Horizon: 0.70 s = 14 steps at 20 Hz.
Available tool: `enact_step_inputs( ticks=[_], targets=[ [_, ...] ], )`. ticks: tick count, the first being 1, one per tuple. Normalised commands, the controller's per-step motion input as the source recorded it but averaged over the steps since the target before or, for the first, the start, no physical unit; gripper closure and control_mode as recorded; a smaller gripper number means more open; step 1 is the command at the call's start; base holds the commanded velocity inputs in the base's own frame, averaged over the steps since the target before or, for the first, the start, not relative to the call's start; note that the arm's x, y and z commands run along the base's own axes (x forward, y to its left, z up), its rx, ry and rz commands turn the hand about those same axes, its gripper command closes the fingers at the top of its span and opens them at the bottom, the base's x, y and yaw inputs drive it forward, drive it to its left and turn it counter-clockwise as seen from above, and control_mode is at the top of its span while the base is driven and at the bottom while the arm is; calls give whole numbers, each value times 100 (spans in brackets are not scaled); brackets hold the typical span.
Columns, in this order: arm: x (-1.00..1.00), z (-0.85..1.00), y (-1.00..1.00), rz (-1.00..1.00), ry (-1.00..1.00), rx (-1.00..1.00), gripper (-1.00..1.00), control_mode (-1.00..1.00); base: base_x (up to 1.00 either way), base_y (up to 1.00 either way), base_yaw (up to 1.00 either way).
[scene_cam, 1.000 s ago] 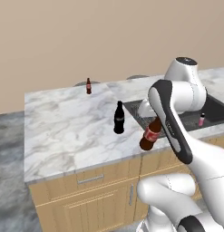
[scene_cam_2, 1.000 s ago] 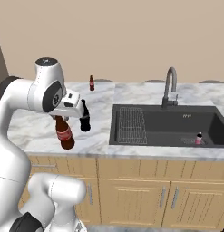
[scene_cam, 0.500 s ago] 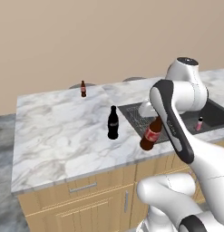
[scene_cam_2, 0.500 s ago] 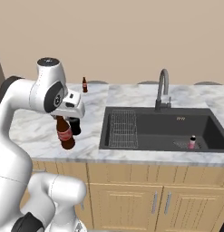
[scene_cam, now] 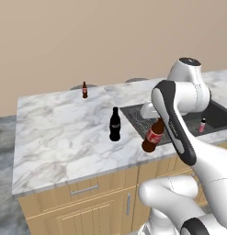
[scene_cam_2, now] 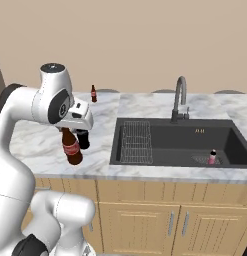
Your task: Place the large bottle from the dining counter next to the other large bottle outside the sink, and place the small bottle from the dining counter next to the other small bottle inside the sink.
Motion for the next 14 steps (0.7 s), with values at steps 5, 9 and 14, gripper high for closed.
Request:
enact_step_inputs(
  ticks=[5,9,14],
  targets=[
    [0,0,0,0,0,0,100,100,0,0,0],
    [0,0,0,0,0,0,100,100,0,0,0],
    [1,0,0,0,0,0,100,-100,0,0,0]
  ],
)
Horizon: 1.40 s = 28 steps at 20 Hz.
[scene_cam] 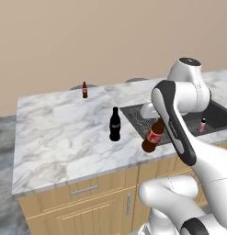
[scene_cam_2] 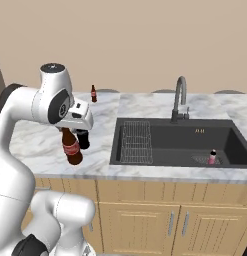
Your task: Place the large bottle from the dining counter next to the other large bottle outside the sink, and place the small bottle from the dining counter next to the other small bottle inside the sink.
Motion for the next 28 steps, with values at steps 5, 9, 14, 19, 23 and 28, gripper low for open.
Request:
enact_step_inputs(
  ticks=[5,9,14,19,23,28],
  targets=[
    [13,0,15,-3,0,0,100,-100,0,0,0],
    [27,0,21,-7,1,0,100,-100,0,0,0],
    [2,-3,5,-4,3,0,100,-100,0,0,0],
    [19,-23,19,-13,4,0,100,-100,0,0,0],
    [31,-24,42,-17,3,0,100,-100,0,0,0],
    [36,-22,28,-16,0,0,100,-100,0,0,0]
  ],
)
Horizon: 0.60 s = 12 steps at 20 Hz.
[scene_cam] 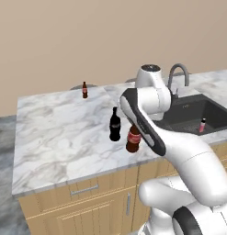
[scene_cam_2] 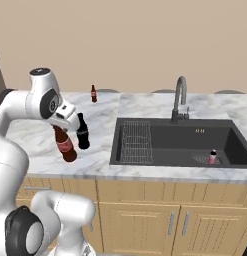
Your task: Place the large bottle from the dining counter next to the other large bottle outside the sink, and place the small bottle from the dining counter next to the other small bottle inside the sink.
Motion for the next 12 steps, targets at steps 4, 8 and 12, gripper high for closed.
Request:
enact_step_inputs(
  ticks=[4,8,12],
  targets=[
    [29,-15,-10,-11,12,0,100,-100,0,0,0],
    [41,-1,-42,-8,30,0,100,-100,0,0,0],
    [46,-5,-27,-1,21,0,100,-100,0,0,0]
  ],
)
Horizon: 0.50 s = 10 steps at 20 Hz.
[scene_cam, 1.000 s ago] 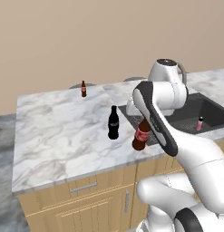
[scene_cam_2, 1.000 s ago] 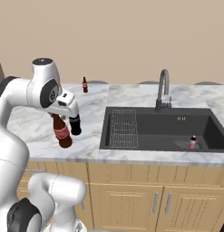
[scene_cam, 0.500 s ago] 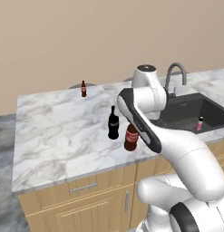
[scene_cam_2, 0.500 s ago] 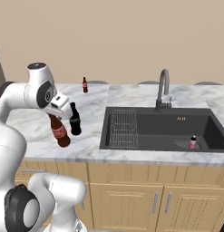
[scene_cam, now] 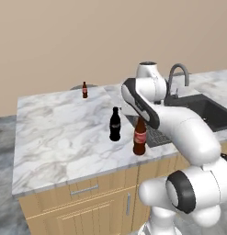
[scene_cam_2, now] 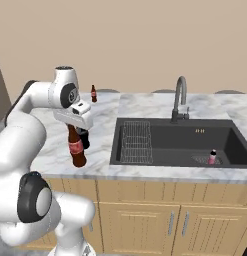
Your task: Place the large bottle from the dining counter next to the other large bottle outside the sink, and place the small bottle from the dining counter next to the other small bottle inside the sink.
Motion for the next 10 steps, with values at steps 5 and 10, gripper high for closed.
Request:
enact_step_inputs(
  ticks=[5,10],
  targets=[
    [26,-2,-1,0,3,0,100,-100,0,0,0],
    [0,0,0,0,-6,0,100,-100,0,0,0]
  ],
)
